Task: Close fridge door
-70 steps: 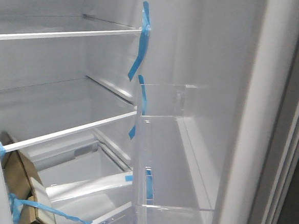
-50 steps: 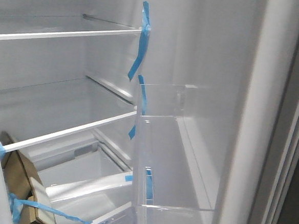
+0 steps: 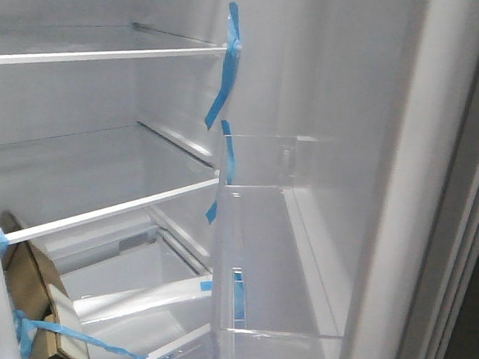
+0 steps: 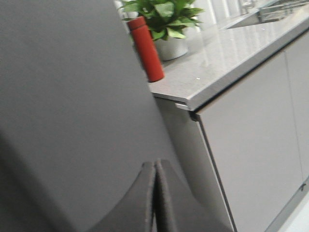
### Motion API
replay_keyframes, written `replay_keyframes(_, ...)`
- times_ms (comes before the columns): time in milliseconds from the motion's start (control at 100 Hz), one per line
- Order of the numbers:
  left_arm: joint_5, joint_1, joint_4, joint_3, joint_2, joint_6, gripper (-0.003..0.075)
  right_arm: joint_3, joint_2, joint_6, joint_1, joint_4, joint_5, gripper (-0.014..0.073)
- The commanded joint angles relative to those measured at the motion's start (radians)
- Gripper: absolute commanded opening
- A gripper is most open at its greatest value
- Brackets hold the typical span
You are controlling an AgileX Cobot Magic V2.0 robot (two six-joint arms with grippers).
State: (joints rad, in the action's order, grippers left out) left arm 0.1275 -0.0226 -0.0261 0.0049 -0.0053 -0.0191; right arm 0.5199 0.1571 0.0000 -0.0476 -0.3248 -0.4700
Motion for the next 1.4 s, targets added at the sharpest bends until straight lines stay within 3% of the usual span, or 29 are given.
replay_keyframes(0,0.073,0.005,-0.004,0.035,-0.010,-0.004,-0.0020,0.168,0.075,-0.018,-0.008,0.011,0.008,-0.0044)
replay_keyframes(200,0.073,0.005,-0.004,0.035,-0.010,-0.004,-0.0020,0.442,0.254,-0.037,-0.008,0.040,-0.092,-0.0044)
replay_keyframes(410,0.073,0.005,-0.004,0.035,-0.010,-0.004,-0.0020,0.578,0.406,-0.060,-0.006,0.036,-0.097,-0.0045)
replay_keyframes(650,0.073,0.005,-0.004,0.035,-0.010,-0.004,-0.0020,0.614,0.488,-0.121,0.025,-0.023,-0.091,-0.0045)
replay_keyframes(1390,0.073,0.005,-0.004,0.035,-0.010,-0.004,-0.0020,0.634,0.512,-0.178,0.304,-0.038,-0.137,-0.0045)
